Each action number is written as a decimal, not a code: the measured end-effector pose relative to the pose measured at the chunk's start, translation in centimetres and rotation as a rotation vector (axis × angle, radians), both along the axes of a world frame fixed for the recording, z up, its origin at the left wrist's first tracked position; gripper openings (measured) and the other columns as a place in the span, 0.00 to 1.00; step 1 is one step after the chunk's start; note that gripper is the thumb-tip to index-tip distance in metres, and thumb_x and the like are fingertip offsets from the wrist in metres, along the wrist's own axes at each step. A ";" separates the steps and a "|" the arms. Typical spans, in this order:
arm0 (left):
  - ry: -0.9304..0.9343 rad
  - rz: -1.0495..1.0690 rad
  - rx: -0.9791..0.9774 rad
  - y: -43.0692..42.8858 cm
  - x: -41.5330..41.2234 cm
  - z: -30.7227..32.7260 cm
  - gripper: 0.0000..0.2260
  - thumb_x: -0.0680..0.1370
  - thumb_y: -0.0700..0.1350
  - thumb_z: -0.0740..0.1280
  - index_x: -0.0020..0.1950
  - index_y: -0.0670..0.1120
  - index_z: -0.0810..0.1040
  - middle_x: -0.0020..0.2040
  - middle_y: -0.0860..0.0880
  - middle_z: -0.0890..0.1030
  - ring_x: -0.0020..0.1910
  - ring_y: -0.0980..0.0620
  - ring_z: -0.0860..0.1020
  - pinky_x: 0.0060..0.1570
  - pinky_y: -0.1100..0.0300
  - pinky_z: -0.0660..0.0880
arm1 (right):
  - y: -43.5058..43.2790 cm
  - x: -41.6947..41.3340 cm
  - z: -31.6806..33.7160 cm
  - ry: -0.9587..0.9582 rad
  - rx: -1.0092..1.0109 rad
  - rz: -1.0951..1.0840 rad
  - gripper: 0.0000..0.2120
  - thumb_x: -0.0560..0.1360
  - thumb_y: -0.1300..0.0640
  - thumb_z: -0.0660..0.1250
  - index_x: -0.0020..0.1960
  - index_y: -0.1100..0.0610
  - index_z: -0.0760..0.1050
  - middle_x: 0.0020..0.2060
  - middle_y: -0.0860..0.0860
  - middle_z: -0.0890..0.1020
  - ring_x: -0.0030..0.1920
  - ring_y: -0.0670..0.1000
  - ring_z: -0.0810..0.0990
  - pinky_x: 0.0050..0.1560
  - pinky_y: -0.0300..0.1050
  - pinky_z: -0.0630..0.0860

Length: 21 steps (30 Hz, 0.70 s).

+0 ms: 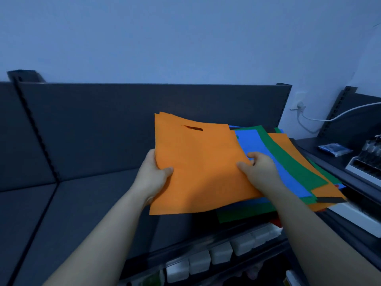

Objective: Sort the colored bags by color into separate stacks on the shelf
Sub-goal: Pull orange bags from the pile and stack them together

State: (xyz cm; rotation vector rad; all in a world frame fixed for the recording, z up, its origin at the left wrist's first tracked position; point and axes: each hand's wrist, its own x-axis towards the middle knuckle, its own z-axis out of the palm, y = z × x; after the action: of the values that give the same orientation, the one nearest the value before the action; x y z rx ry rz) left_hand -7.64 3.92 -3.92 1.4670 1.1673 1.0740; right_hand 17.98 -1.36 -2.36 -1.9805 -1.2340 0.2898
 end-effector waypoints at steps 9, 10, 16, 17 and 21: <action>0.065 0.146 0.001 -1.8 -11.2 -0.5 0.18 0.78 0.42 0.67 0.63 0.54 0.65 0.52 0.58 0.75 0.51 0.56 0.76 0.51 0.57 0.73 | 1.8 -10.6 -1.0 -0.112 0.018 0.199 0.20 0.73 0.56 0.70 0.65 0.57 0.74 0.36 0.43 0.69 0.47 0.50 0.72 0.46 0.42 0.65; 0.085 0.167 -0.006 -2.1 -12.7 -0.6 0.18 0.78 0.42 0.67 0.64 0.54 0.65 0.53 0.57 0.76 0.52 0.54 0.76 0.52 0.56 0.73 | 1.8 -12.1 -1.1 -0.112 0.011 0.221 0.20 0.73 0.56 0.70 0.65 0.57 0.74 0.39 0.45 0.73 0.48 0.51 0.73 0.47 0.42 0.66; 0.149 0.267 -0.045 -4.1 -21.9 -0.9 0.20 0.78 0.43 0.67 0.67 0.52 0.66 0.56 0.54 0.76 0.55 0.52 0.76 0.55 0.55 0.73 | 1.8 -21.1 -1.6 -0.117 0.003 0.334 0.22 0.73 0.54 0.69 0.66 0.56 0.72 0.45 0.49 0.75 0.49 0.49 0.74 0.46 0.43 0.69; 0.161 0.286 -0.046 -4.5 -23.5 -0.9 0.20 0.78 0.43 0.67 0.67 0.51 0.66 0.56 0.54 0.76 0.55 0.51 0.76 0.55 0.55 0.73 | 1.7 -22.7 -1.7 -0.121 0.001 0.352 0.22 0.73 0.54 0.69 0.66 0.55 0.72 0.45 0.49 0.75 0.48 0.49 0.74 0.46 0.43 0.68; 0.187 0.363 -0.065 -6.2 -29.9 -1.1 0.20 0.78 0.42 0.67 0.68 0.50 0.66 0.57 0.53 0.76 0.54 0.52 0.75 0.53 0.56 0.72 | 1.6 -29.2 -2.5 -0.143 -0.003 0.427 0.22 0.74 0.54 0.69 0.67 0.55 0.72 0.43 0.48 0.75 0.46 0.48 0.73 0.45 0.41 0.67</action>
State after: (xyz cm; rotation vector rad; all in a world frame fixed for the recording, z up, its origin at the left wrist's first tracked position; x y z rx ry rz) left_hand -37.55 -2.32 -4.99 1.3574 1.6316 1.1444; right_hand -11.19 0.28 -4.84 -1.7487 -1.7486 0.3630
